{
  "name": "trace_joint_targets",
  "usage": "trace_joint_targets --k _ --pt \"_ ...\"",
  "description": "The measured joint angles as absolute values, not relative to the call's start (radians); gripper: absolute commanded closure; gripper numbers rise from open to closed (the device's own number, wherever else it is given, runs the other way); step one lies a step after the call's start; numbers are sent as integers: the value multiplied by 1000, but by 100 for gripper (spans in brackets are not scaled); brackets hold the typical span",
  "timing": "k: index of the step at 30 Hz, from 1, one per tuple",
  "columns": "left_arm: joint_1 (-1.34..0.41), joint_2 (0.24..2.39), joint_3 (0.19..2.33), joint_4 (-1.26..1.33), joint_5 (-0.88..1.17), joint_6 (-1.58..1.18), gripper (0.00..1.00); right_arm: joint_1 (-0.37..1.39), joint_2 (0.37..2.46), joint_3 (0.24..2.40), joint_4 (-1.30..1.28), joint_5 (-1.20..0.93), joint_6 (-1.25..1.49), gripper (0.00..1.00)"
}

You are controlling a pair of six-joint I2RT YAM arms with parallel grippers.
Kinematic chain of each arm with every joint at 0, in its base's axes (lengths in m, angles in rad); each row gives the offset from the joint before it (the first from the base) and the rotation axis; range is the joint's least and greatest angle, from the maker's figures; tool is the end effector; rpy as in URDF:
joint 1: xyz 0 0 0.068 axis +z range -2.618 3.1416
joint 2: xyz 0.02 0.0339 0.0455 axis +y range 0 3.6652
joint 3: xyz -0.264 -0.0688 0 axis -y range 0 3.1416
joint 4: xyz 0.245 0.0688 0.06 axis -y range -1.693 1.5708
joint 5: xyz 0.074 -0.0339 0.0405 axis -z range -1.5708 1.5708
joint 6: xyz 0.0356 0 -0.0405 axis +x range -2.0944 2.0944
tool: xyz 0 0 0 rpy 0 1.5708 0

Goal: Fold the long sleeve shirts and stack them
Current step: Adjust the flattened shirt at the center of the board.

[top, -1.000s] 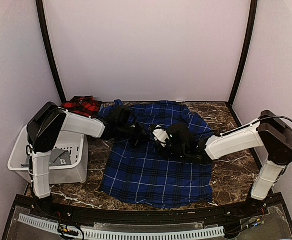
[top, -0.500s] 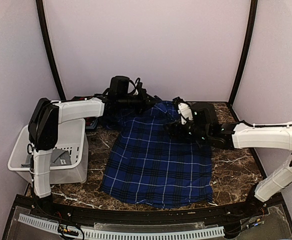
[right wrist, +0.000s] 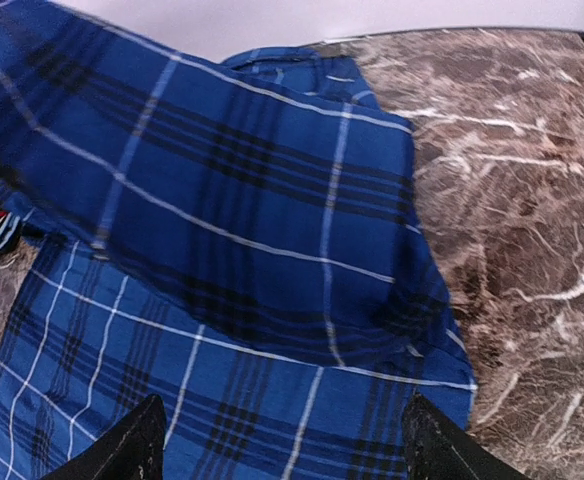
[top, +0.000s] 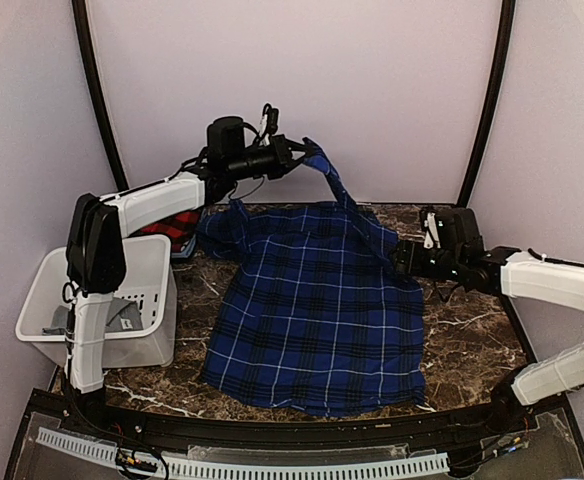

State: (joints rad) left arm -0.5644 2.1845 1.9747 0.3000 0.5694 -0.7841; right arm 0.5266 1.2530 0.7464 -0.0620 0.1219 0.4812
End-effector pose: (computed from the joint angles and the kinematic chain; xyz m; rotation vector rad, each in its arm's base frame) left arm 0.4356 -0.2985 0.3464 0.3364 1.6582 -1.4695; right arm 0.2382 0.1335 0.2390 0.0232 2.1698 0.4577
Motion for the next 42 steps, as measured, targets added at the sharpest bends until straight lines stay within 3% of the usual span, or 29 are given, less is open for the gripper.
trace_joint_targets --k 7,23,34,42 --pt "-537 2159 1924 276 532 -723 100 382 1343 743 -62 -4 552 25" --pt "-451 1828 1512 50 207 -633 100 333 1549 838 -73 -42 552 30" --pt "-454 1741 1333 43 199 -667 100 315 1813 1102 -76 -75 509 31" --pt "-454 1738 1327 37 205 -667 100 277 2025 1332 -83 -97 467 32"
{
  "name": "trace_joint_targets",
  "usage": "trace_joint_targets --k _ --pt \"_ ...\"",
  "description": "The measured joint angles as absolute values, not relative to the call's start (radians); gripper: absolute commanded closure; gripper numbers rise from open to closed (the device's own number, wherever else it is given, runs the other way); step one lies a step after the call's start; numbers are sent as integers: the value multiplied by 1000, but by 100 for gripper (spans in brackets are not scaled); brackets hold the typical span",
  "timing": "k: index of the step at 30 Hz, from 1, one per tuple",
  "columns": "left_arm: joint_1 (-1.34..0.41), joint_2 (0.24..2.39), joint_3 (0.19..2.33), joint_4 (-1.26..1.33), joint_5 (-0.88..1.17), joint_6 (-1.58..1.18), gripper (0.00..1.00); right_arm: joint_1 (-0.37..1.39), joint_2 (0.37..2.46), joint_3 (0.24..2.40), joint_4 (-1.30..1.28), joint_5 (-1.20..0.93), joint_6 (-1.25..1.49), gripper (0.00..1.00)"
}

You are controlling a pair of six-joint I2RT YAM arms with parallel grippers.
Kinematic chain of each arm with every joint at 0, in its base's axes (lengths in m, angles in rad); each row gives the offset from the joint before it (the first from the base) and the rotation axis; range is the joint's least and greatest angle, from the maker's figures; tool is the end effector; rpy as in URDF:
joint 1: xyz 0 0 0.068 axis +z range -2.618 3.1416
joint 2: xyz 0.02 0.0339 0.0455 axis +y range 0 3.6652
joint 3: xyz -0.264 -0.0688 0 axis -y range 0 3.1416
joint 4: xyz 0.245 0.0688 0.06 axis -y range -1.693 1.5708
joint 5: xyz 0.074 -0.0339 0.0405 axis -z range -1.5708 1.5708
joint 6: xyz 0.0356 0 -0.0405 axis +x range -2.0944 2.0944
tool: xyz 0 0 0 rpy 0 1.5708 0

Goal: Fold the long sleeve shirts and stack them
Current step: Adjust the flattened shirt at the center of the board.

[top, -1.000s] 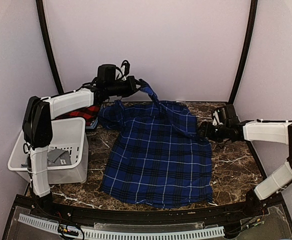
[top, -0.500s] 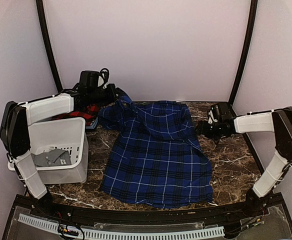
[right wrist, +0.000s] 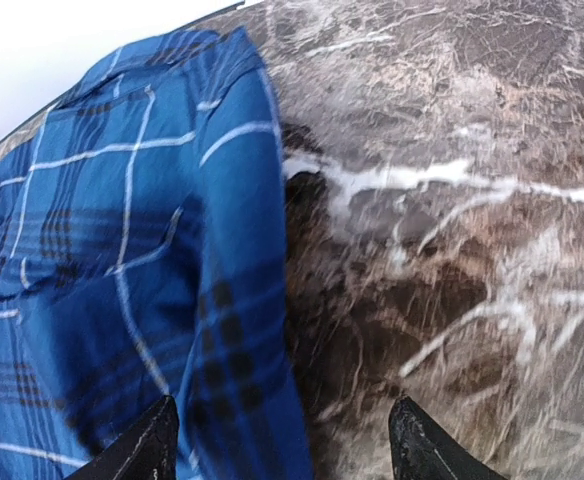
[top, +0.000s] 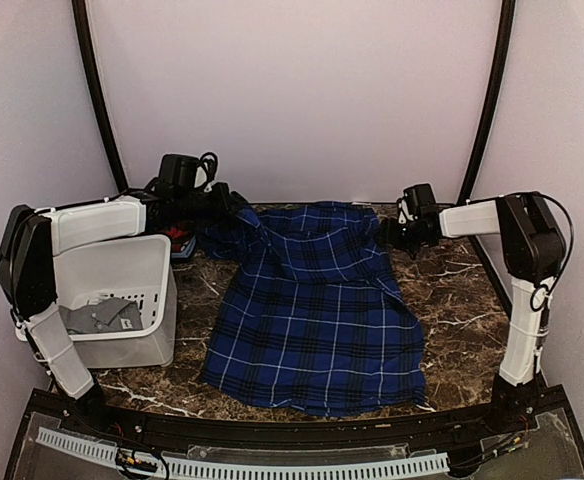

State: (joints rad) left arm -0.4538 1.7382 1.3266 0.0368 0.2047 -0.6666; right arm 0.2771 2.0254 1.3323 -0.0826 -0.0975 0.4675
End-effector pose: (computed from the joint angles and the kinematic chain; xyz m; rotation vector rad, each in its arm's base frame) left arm 0.3688 -0.1879 0.2909 -0.0752 2.0553 -0.9211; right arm 0.4231 0.1239 0.1637 0.1786 2.3863 0.4742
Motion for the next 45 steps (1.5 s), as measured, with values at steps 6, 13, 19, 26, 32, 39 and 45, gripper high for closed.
trace_joint_targets --k 6,13,19,26,32,39,45 --pt "-455 1747 1372 39 280 -657 100 251 2133 1499 -131 -105 443 34" --pt "-512 1777 1472 64 361 -600 100 270 2107 1507 -144 -107 426 38" --pt "-540 1794 1473 73 387 -595 100 347 2093 1522 -166 -107 411 39" --pt "-540 1799 1473 72 388 -592 100 400 2144 1610 -181 -120 405 45" --pt "-540 1799 1474 72 395 -586 100 393 2228 1704 -207 -122 410 62" --pt "-544 1800 1507 54 406 -575 100 391 2243 1725 -245 -130 426 100" --pt "-568 1823 1574 51 425 -543 100 377 2221 1726 -277 -91 418 100"
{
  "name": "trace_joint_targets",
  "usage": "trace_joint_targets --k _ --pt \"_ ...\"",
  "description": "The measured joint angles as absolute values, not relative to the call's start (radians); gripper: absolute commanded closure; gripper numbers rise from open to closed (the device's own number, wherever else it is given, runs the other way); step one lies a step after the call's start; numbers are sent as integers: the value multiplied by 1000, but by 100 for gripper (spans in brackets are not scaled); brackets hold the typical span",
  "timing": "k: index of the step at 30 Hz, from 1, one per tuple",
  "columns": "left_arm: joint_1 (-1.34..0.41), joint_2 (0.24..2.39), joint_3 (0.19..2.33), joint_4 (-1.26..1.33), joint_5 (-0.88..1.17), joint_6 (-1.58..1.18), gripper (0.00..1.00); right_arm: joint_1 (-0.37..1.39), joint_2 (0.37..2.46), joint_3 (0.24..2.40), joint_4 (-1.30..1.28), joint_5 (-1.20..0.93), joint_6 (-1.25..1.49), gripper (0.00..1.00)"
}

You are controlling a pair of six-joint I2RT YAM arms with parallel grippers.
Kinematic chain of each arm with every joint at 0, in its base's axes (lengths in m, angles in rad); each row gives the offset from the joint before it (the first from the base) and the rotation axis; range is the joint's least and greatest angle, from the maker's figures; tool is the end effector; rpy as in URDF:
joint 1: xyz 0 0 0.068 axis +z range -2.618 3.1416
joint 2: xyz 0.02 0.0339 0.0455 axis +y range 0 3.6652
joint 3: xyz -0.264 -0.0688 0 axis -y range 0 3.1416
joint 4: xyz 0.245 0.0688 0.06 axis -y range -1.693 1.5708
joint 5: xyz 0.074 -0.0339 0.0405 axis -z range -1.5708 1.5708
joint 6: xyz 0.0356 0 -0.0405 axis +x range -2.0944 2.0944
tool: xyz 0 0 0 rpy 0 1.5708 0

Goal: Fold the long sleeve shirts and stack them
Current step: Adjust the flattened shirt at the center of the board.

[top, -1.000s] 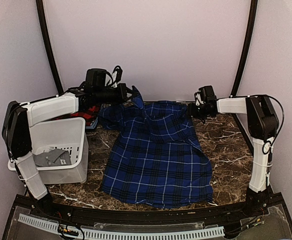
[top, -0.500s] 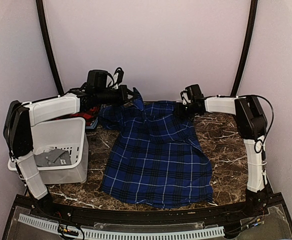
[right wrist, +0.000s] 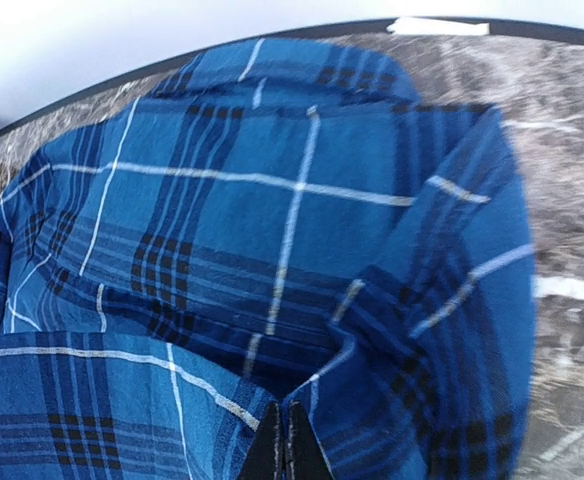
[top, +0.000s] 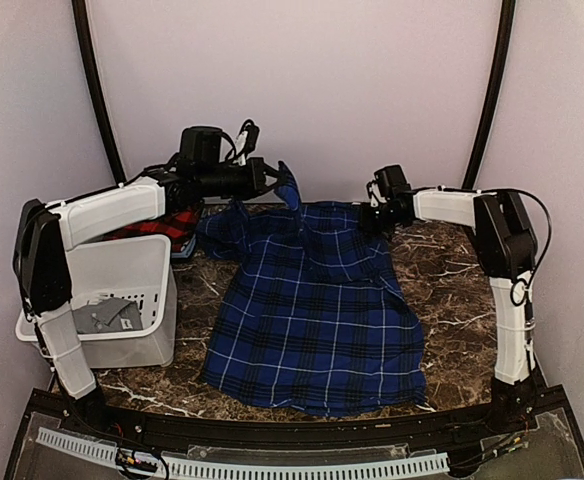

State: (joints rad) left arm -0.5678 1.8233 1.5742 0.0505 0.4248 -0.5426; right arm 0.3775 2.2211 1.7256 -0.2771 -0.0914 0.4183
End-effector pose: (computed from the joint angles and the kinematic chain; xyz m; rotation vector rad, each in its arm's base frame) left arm 0.3652 -0.2504 0.3459 0.3553 1.8740 -1.1549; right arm 0.4657 0.1882 0.1835 0.0027 2.3944 0.4921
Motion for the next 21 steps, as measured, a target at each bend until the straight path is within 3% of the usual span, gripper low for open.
trace_joint_targets --k 11,21 --pt "-636 1931 1753 63 468 -514 100 205 1986 1661 -277 6 394 100" --pt "-636 2132 1924 76 407 -503 100 122 2071 1671 -258 4 393 100"
